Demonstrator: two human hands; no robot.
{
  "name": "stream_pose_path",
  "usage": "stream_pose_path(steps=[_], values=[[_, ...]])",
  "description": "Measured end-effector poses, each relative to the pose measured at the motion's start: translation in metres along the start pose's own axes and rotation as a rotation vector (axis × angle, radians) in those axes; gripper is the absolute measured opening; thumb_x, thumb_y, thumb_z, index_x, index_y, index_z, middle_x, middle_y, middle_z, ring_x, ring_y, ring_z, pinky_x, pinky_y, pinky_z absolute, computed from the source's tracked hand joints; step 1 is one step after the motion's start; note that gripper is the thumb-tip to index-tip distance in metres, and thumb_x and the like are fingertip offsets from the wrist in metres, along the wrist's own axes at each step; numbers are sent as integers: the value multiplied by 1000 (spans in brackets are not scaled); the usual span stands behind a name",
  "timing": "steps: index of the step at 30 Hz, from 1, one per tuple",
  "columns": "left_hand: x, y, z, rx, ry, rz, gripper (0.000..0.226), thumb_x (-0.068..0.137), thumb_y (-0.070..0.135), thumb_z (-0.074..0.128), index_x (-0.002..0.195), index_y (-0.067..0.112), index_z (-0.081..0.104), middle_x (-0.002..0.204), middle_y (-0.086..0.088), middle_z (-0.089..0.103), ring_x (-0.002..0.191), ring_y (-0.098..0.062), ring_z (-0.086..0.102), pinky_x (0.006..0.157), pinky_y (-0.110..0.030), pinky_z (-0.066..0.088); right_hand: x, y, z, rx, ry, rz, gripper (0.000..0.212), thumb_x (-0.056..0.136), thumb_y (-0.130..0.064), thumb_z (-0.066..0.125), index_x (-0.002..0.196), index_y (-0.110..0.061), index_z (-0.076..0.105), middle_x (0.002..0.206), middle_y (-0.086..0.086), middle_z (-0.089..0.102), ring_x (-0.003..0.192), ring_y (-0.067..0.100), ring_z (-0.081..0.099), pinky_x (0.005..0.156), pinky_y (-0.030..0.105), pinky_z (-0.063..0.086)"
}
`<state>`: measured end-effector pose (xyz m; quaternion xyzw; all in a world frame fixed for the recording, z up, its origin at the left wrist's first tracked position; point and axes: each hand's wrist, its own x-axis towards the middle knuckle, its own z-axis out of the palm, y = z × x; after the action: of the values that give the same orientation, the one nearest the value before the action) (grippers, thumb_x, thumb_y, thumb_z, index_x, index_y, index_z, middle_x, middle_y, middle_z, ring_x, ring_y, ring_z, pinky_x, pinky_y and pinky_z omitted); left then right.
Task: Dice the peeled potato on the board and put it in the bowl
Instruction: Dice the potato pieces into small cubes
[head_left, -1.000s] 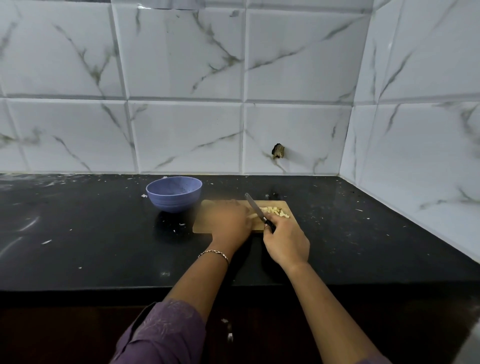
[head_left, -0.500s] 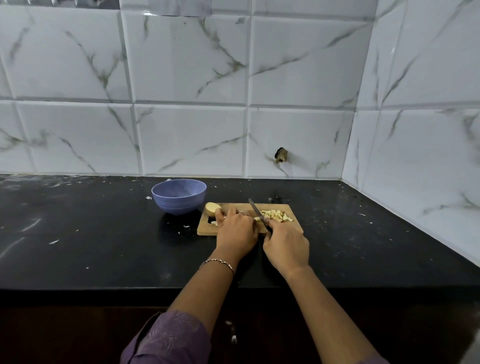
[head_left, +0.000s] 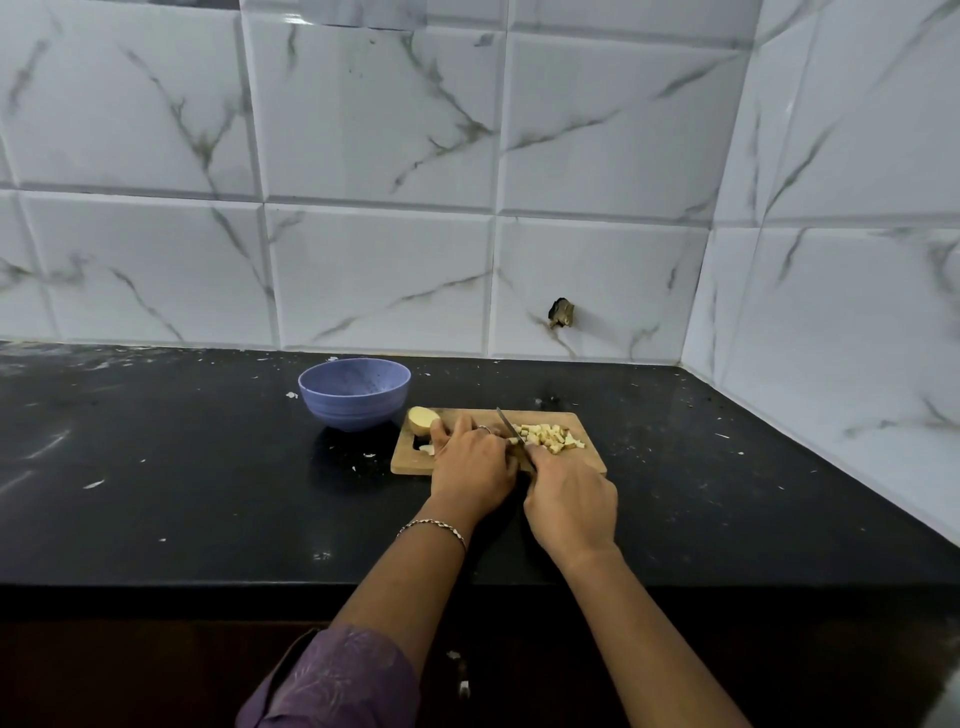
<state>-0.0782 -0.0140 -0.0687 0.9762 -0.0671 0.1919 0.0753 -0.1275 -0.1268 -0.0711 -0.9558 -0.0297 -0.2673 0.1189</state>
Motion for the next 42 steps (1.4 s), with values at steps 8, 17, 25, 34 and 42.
stream_pose_path(steps=[8, 17, 25, 34, 42], values=[[-2, 0, -2, -8, -24, -4, 36, 99, 31, 36, 112, 19, 68, 122, 0, 64, 126, -24, 36, 110, -56, 12, 0, -1, -4, 107, 26, 32, 43, 99, -25, 50, 141, -36, 51, 95, -4, 66, 90, 18, 64, 73, 34, 53], [-4, 2, -3, -19, -38, 0, 36, 100, 30, 36, 116, 22, 67, 126, -3, 58, 128, -25, 34, 111, -56, 13, 0, -1, -4, 110, -3, 7, 39, 99, -24, 51, 137, -31, 56, 97, -2, 67, 90, 19, 65, 74, 36, 56], [-4, 0, -3, -33, -13, -27, 36, 98, 35, 37, 105, 21, 70, 115, 1, 66, 124, -24, 38, 110, -55, 12, 1, -3, -1, 9, -16, -55, 24, 97, -16, 49, 115, -25, 60, 86, -3, 66, 77, 17, 64, 59, 28, 41], [-5, 1, -5, -24, -33, -17, 36, 98, 32, 39, 114, 20, 68, 121, -1, 64, 125, -24, 38, 110, -55, 12, 1, -2, 1, 17, 22, -16, 37, 97, -13, 48, 130, -28, 57, 90, -3, 65, 81, 17, 64, 61, 30, 46], [-4, 0, -4, -42, -42, -20, 35, 99, 33, 38, 108, 19, 69, 116, -1, 66, 126, -25, 39, 112, -57, 10, 0, -1, -2, 120, 33, -27, 39, 100, -25, 49, 138, -35, 55, 93, -3, 66, 86, 17, 64, 72, 35, 56]])
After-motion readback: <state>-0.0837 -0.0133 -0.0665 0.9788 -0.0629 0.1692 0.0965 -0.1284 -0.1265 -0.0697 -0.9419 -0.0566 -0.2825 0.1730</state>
